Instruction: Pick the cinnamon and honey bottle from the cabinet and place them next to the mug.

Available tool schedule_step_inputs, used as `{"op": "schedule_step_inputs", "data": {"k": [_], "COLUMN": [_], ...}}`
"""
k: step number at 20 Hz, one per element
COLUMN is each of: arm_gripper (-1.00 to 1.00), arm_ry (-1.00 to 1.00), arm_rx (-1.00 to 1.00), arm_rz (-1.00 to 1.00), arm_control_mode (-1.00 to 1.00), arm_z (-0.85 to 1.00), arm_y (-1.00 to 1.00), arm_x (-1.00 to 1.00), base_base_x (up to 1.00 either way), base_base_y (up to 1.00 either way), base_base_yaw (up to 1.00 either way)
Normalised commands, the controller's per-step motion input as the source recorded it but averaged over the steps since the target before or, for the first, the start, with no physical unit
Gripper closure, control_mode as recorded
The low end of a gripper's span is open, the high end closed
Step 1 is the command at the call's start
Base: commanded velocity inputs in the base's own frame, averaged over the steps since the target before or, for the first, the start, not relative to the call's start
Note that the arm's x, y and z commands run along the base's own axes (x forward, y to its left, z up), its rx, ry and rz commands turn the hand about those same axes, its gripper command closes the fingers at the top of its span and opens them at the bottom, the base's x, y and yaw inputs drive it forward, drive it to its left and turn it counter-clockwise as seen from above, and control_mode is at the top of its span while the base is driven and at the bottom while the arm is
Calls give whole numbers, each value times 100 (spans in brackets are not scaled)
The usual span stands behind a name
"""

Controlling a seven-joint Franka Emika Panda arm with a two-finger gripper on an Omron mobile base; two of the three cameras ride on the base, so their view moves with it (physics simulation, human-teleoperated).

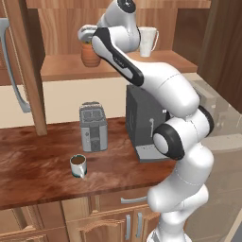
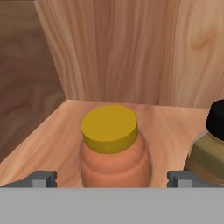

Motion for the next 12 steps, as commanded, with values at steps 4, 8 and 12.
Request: {"op": "schedule_step_inputs", "data": {"k": [4, 8, 12], "arm_gripper": [-100, -100, -100], "arm_ry": [6, 2, 0], "arm_rx": [0, 0, 0], "arm_rz": [0, 0, 0], "arm_control_mode": [-100, -100, -100], "arm_z": [-9, -14, -4], "arm_y": [0, 0, 0], "arm_x": [0, 0, 0], "base_base_x": [0, 0, 0], "base_base_y": [0, 0, 0], "base_base_yaw": [0, 0, 0]}}
